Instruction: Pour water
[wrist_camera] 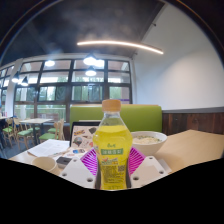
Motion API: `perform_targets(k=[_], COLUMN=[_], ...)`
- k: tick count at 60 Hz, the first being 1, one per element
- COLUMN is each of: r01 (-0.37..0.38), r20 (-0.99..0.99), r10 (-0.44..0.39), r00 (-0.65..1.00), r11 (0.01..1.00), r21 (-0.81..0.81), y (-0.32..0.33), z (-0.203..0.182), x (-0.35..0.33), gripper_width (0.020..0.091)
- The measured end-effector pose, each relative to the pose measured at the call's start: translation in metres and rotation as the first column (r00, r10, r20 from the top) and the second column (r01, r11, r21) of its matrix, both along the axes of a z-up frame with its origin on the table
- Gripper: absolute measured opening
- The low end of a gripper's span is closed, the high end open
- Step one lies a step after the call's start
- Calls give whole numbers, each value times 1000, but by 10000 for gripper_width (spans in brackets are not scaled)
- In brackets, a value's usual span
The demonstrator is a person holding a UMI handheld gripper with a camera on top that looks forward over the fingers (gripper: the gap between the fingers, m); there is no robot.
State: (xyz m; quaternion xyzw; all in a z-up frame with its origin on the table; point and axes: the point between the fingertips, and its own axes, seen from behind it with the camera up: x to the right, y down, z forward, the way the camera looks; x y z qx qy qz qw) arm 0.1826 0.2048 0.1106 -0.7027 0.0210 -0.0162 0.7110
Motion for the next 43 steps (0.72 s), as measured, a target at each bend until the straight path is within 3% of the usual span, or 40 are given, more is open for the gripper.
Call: perform_targets(k=[4, 9, 15, 19, 28, 43], r01=[-4, -23, -31, -7, 51, -72], r20=[-27, -37, -61, -58, -8, -110], r10=[4, 23, 24, 0, -52, 60], r00=[1000, 999, 998, 998, 999, 992], r11=[1000, 1000, 992, 992, 990, 991], r21=[1, -17, -125, -128, -130, -111], y=[-4, -3, -12, -42, -115, -255], z=[1, 0, -17, -9, 11, 37], x=[-6, -6, -2, -5, -9, -91], gripper_width=[374, 505, 860, 818, 826, 827])
